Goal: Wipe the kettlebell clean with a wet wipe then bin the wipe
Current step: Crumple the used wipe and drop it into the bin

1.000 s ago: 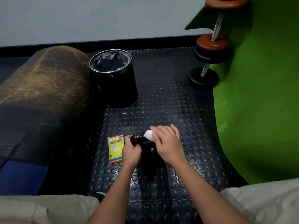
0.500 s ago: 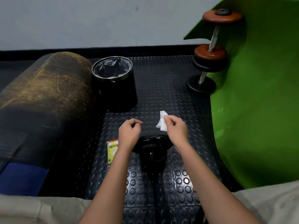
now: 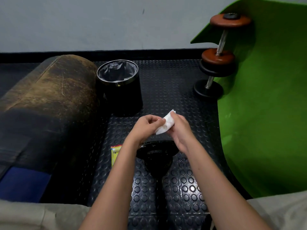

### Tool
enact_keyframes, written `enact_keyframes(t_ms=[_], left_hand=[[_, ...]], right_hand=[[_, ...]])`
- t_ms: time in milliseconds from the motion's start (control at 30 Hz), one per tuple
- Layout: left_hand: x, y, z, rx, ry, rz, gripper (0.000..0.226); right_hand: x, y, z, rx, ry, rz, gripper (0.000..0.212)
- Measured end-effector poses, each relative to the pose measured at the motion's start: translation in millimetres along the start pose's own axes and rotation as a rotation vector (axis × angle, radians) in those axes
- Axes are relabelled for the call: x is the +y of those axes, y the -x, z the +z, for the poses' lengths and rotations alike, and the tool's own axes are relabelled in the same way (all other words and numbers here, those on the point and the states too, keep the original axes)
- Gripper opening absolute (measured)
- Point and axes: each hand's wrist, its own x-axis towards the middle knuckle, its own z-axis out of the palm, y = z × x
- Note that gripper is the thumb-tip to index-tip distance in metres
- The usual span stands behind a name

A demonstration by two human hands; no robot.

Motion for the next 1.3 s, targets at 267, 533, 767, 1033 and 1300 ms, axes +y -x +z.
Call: enact_keyframes(t_ms=[267, 533, 767, 1033, 1300], left_hand=[[0, -16, 3, 0.244, 0.063, 0.064, 0.008], [-8, -80, -2, 0.357, 0.193, -0.092, 0.033], [-22, -157, -30, 0.083, 0.343, -0.367, 0.078], [5, -167, -52, 0.339, 0.254, -0.295, 0.021], [130, -131, -101, 0.300, 0.268, -0.419, 0.019]], right_hand=[[-9, -3, 5, -0.178, -0.028, -0.030, 0.024], [-12, -58, 24, -0.065, 0.380, -0.078, 0.013], [-3, -146, 45, 0.008, 0.617, -0.074, 0.030], [-30, -153, 81, 0.009, 0.482, 0.160, 0.021], [-125, -107, 147, 0.075, 0.489, 0.209, 0.024]])
